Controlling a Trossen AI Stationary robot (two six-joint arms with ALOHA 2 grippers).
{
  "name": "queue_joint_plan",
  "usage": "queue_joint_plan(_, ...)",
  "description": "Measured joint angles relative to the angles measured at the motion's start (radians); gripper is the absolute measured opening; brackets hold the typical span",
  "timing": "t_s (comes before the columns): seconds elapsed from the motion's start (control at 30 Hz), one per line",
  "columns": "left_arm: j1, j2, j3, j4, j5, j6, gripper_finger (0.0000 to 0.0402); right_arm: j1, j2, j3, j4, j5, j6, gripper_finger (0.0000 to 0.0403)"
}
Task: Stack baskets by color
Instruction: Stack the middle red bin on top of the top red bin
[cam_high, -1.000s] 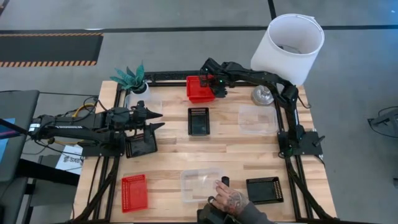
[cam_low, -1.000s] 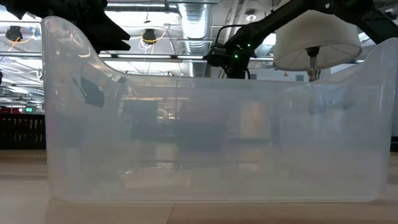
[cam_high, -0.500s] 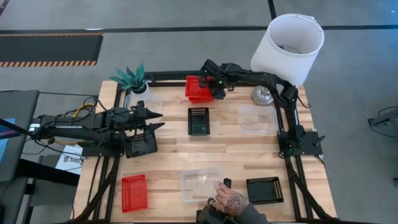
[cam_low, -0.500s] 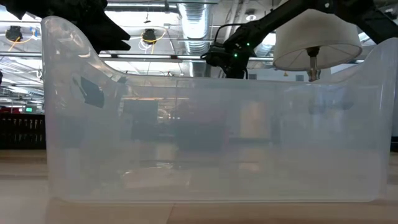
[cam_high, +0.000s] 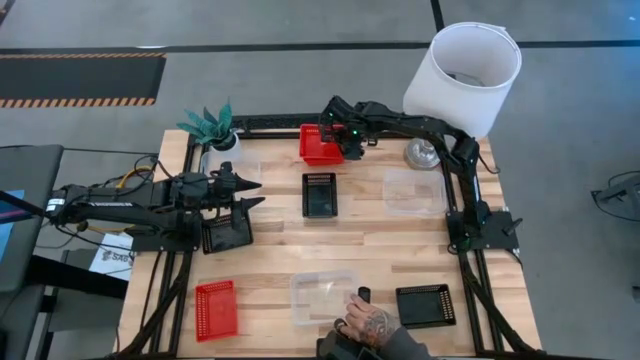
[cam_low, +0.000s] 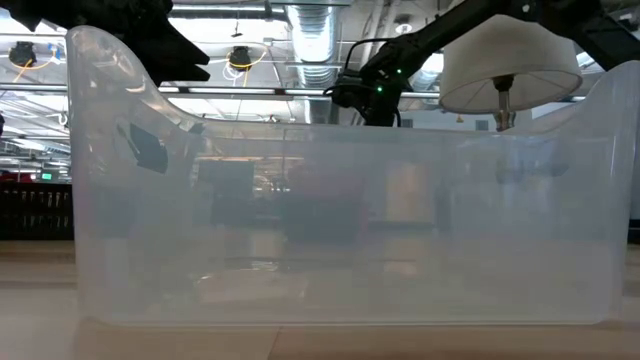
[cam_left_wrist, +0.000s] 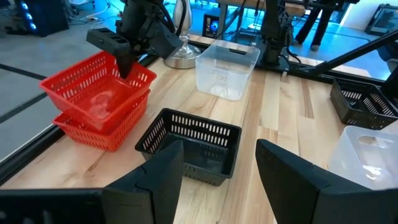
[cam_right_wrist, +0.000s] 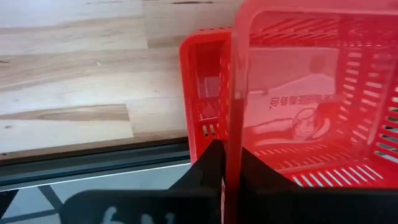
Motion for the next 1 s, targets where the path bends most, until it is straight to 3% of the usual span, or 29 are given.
queue_joint_plan(0.57, 0.000, 0.000, 0.000, 0.000, 0.000, 0.000, 0.0190, 0.000, 0.000, 0.000, 0.014, 0.000, 0.000, 0.0090)
queue_joint_plan(1.0, 0.000, 0.000, 0.000, 0.000, 0.000, 0.000, 0.0190, 0.013, 0.000, 0.000, 0.036, -0.002, 0.024, 0.0171)
